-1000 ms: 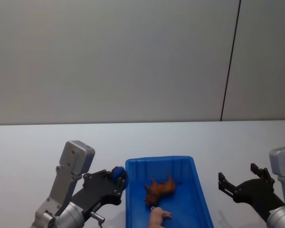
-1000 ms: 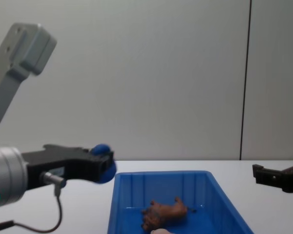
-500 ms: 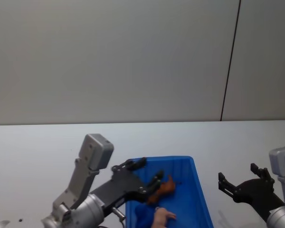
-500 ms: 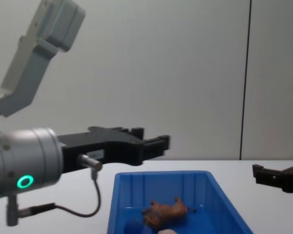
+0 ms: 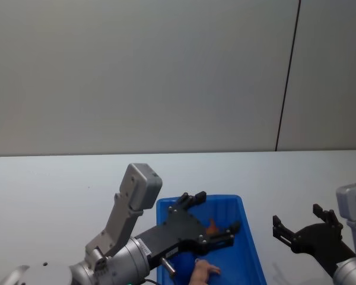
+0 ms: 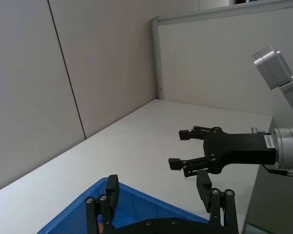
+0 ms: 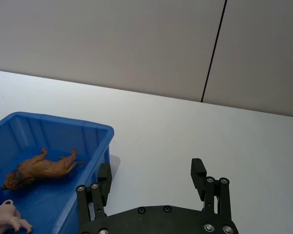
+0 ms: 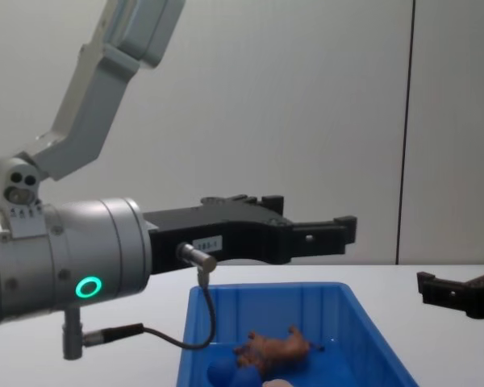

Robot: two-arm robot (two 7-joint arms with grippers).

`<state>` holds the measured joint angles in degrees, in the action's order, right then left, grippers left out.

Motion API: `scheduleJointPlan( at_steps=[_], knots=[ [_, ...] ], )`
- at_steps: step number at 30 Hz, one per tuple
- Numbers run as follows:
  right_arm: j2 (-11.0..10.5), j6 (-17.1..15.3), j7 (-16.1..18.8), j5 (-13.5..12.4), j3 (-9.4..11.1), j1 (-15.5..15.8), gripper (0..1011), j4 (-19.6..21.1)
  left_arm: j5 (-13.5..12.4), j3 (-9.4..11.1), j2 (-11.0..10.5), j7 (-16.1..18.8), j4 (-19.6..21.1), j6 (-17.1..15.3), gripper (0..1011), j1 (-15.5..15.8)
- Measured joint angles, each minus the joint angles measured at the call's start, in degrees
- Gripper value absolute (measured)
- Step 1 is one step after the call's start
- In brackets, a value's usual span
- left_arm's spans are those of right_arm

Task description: Pick up the two dolls from the table and place them into the box.

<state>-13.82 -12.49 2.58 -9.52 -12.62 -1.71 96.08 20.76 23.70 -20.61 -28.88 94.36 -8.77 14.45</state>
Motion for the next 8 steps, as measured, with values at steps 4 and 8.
scheduleJointPlan(
  at_steps=[4,8],
  knots=[
    [0.0,0.0,0.0,0.0,0.0,0.0,1001,0.0,-0.01,0.17,0.33,-0.89,-0.29,0.16,1001,0.34],
    [0.0,0.0,0.0,0.0,0.0,0.0,1001,0.0,-0.02,0.31,0.61,-1.66,-0.54,0.27,1001,0.62]
  ],
)
